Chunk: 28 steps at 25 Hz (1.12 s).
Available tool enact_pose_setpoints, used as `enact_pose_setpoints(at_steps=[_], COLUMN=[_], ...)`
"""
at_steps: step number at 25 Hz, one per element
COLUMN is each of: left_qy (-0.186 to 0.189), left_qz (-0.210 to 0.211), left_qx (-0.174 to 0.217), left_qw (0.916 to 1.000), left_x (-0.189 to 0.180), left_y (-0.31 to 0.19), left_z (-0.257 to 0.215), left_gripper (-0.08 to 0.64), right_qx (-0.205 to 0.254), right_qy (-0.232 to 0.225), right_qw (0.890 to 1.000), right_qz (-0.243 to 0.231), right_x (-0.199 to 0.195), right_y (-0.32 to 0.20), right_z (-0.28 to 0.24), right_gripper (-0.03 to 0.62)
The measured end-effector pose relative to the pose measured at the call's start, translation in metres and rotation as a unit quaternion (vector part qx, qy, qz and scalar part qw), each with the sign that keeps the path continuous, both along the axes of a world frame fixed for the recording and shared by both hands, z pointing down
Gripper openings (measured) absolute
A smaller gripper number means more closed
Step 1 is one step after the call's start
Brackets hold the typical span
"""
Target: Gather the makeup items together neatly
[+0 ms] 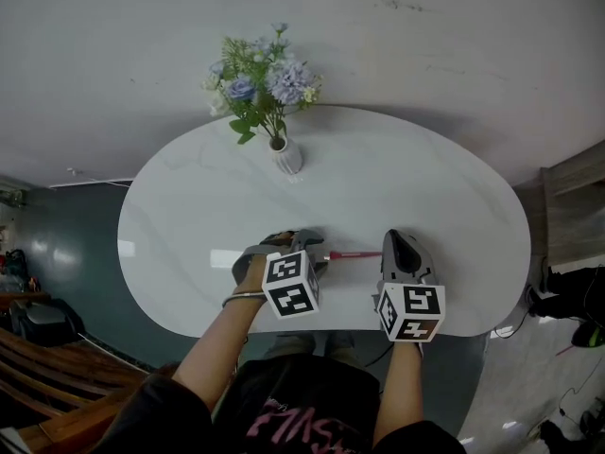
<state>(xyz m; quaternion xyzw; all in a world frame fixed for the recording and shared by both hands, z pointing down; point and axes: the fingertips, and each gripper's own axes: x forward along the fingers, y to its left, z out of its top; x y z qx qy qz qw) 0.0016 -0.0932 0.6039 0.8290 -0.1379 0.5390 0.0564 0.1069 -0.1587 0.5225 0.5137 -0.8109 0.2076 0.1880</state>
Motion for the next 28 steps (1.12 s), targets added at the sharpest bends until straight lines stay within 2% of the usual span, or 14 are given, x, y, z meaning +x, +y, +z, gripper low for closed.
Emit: enact_pose_setpoints(at_steps=[5,11,13,17,19,21,25,28], left_qy=[-0.012,-0.078,-0.089,-0.094,-0.079,-0.077,-0.139,-0.149], left_qz=[-0.01,0.029,0.049,0.097,0.094,0.105,0.18,0.208], left_qx=[0.001,0.005,0.002,-0.03,-0.051,-0.049,-0.018,0.0], left_qw=[0.9999,0.9965,0.9948,0.9904,0.9912,0.9903,0.9736,0.9666], left_x=[-0.038,-0.087,-0.093,-0.093,-0.091,-0.088,-0.098,-0.093], left_y=[0.007,0.019,0.02,0.027,0.03,0.031,0.03,0.026], left_z=[-0.006,0.006,0.01,0.01,0.009,0.011,0.021,0.025], left_gripper=[0.179,0.242,0.253,0.284,0.294,0.32,0.336,0.337], right_qx=[-0.002,-0.001,-0.002,-0.006,-0.007,-0.009,-0.009,-0.011], right_qy=[-0.001,0.001,0.003,0.006,0.007,0.007,0.003,0.002], right_qw=[0.999,0.997,0.996,0.996,0.997,0.997,0.998,0.999], right_qz=[-0.043,-0.083,-0.088,-0.086,-0.08,-0.073,-0.059,-0.051], right_x=[-0.036,-0.075,-0.081,-0.08,-0.075,-0.07,-0.063,-0.057], right_y=[-0.004,-0.005,-0.005,-0.005,-0.005,-0.005,-0.006,-0.004], right_z=[0.001,0.002,0.003,0.004,0.005,0.006,0.006,0.008], right_gripper=[0.063,0.063,0.063,0.063,0.063,0.063,0.063,0.063])
